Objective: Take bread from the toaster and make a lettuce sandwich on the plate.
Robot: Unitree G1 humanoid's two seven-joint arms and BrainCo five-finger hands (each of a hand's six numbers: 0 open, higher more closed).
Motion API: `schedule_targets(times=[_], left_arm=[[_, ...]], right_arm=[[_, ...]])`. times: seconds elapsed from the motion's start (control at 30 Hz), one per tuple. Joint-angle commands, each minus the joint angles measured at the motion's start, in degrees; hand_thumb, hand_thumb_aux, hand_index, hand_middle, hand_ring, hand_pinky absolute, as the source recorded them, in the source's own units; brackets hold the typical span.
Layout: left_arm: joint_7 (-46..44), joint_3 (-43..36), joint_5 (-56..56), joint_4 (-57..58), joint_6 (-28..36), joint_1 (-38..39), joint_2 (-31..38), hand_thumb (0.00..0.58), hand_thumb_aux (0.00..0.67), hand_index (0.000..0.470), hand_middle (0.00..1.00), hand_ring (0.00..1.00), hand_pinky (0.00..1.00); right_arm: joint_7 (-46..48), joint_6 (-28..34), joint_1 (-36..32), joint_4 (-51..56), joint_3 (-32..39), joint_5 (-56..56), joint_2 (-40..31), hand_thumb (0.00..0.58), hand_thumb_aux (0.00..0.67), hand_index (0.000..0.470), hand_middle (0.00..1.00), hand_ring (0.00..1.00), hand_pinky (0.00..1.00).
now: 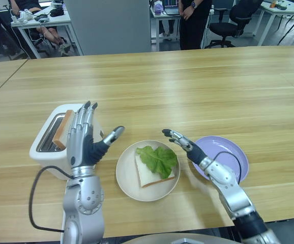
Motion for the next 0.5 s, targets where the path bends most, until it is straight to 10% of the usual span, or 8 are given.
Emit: schedule_targets(times=[0.03,0.5], left_arm=[[-3.83,6.99,4.19,-4.14,1.37,1.97,4.12,0.0,0.0,0.0,0.0,0.0,0.0],[-6.95,17.62,10.2,3.78,2.79,6.17,8.26,0.0,0.0,0.0,0.0,0.0,0.0]], right_arm=[[-1.04,9.49,2.76,-7.02,-4.51,8.76,1.34,0.0,0.0,0.0,0.0,0.0,0.0],[-4.22,14.64,7.08,-13.56,-8.66,11.87,1.68,0.0,0.0,0.0,0.0,0.0,0.0]])
